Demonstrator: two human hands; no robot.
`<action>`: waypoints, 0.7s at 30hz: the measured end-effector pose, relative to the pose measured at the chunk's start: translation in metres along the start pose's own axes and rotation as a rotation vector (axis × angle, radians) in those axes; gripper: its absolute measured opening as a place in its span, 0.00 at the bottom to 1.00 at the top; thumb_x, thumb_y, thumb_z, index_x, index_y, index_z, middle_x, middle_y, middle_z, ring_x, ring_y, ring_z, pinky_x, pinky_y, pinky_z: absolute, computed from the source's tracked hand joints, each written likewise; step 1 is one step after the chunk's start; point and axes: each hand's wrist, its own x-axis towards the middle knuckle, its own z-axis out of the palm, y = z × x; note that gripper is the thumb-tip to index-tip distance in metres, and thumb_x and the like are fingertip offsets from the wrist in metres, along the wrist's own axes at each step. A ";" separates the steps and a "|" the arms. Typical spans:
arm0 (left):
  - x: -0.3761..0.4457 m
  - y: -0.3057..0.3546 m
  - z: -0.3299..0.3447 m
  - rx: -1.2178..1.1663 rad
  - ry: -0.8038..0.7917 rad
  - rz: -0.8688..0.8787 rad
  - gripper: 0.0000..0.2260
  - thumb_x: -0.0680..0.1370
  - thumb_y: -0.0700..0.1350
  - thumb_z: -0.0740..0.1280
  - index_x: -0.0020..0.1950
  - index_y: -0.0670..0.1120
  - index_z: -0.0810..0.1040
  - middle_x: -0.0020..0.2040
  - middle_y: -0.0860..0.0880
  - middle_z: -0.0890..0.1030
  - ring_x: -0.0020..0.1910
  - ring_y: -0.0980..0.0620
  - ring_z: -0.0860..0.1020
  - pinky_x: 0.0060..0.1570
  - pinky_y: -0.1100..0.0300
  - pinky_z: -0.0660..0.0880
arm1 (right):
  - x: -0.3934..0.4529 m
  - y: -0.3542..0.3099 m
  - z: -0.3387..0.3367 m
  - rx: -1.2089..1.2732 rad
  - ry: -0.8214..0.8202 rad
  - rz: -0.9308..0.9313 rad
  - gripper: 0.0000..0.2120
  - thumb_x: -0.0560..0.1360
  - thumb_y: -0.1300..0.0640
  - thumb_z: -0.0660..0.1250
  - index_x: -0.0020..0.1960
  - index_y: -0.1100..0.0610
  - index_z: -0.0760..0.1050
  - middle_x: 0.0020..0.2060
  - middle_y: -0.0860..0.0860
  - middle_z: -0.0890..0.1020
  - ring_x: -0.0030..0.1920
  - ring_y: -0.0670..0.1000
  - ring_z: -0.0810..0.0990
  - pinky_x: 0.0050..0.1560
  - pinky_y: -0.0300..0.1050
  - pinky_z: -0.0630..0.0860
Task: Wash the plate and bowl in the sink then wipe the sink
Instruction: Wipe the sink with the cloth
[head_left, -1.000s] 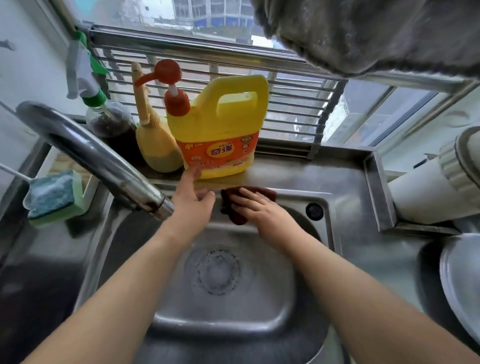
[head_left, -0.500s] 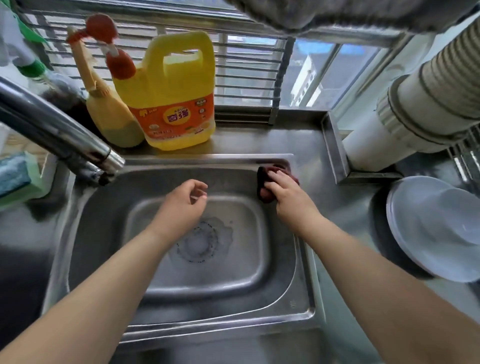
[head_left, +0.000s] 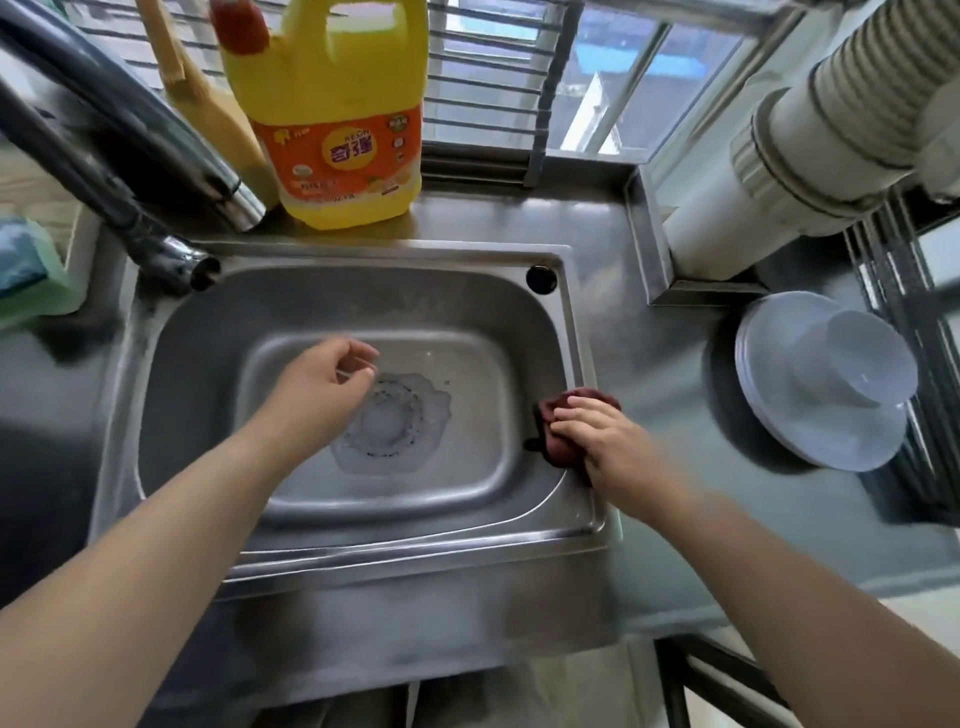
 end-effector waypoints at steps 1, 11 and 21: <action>-0.002 -0.003 0.000 -0.001 -0.009 0.001 0.05 0.78 0.41 0.64 0.51 0.50 0.76 0.47 0.48 0.81 0.49 0.47 0.80 0.51 0.51 0.78 | -0.019 -0.008 0.012 0.025 0.017 0.027 0.23 0.66 0.62 0.54 0.55 0.60 0.81 0.55 0.55 0.82 0.59 0.58 0.79 0.66 0.38 0.59; -0.027 -0.029 -0.016 -0.062 -0.055 -0.023 0.10 0.78 0.40 0.63 0.44 0.56 0.74 0.49 0.46 0.81 0.46 0.48 0.81 0.49 0.53 0.75 | -0.083 -0.065 0.031 0.168 -0.043 0.309 0.28 0.69 0.60 0.53 0.69 0.56 0.71 0.69 0.51 0.71 0.69 0.52 0.68 0.71 0.37 0.55; -0.061 -0.049 -0.028 -0.051 -0.011 -0.140 0.05 0.78 0.42 0.63 0.52 0.49 0.76 0.48 0.46 0.81 0.49 0.45 0.80 0.46 0.57 0.75 | -0.044 -0.158 0.043 -0.073 -0.138 0.068 0.21 0.68 0.56 0.55 0.52 0.62 0.80 0.54 0.64 0.79 0.49 0.60 0.70 0.53 0.54 0.64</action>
